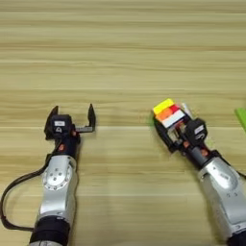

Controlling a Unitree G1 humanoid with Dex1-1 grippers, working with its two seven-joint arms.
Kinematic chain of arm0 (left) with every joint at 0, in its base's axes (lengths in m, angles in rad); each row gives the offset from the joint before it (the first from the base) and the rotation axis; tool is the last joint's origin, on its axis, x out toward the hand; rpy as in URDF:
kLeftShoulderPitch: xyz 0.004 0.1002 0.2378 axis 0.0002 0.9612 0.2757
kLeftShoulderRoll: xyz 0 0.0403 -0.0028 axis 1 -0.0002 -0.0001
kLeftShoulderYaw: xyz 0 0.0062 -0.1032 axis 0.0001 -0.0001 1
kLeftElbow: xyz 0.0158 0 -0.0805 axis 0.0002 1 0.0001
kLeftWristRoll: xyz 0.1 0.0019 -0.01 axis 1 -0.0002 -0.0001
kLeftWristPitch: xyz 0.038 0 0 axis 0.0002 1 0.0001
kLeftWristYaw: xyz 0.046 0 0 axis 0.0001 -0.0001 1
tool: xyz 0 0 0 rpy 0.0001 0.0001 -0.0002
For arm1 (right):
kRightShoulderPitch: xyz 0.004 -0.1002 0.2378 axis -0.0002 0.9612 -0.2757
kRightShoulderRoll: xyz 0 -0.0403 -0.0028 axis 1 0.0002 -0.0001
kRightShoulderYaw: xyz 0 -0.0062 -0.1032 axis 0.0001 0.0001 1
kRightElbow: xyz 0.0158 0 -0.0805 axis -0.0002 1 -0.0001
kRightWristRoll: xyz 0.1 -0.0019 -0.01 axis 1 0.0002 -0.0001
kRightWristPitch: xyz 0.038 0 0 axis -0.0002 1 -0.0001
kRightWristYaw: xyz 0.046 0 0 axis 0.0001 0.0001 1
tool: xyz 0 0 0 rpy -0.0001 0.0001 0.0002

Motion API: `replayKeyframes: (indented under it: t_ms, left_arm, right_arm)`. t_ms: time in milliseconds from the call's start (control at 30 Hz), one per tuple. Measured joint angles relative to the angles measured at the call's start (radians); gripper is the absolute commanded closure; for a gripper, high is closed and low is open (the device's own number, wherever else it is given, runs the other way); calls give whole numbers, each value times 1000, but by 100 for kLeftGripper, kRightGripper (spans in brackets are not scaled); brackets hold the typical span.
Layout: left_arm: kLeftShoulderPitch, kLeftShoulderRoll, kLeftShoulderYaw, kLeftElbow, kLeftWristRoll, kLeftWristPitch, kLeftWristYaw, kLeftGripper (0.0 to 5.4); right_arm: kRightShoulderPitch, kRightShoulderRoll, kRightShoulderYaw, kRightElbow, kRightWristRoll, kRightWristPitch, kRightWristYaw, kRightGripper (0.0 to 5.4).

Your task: Move the objects on the table

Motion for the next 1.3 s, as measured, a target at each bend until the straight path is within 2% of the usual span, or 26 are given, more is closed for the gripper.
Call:
replayKeyframes:
  t_ms: [167,433,900,1300]
  left_arm:
    - [3,0,0,-1,0,0,0,0]
    - [5,1,1,-4,-1,0,-1,0]
    - [6,1,1,-8,-1,0,-1,0]
    - [6,1,1,-8,-1,0,-1,0]
  right_arm:
    - [-49,-14,-79,13,11,-8,-54,204]
    - [-94,-45,-173,125,-7,-3,-154,204]
    - [-127,-62,-198,230,-57,11,-235,204]
    - [-149,-68,-196,280,-68,59,-237,204]
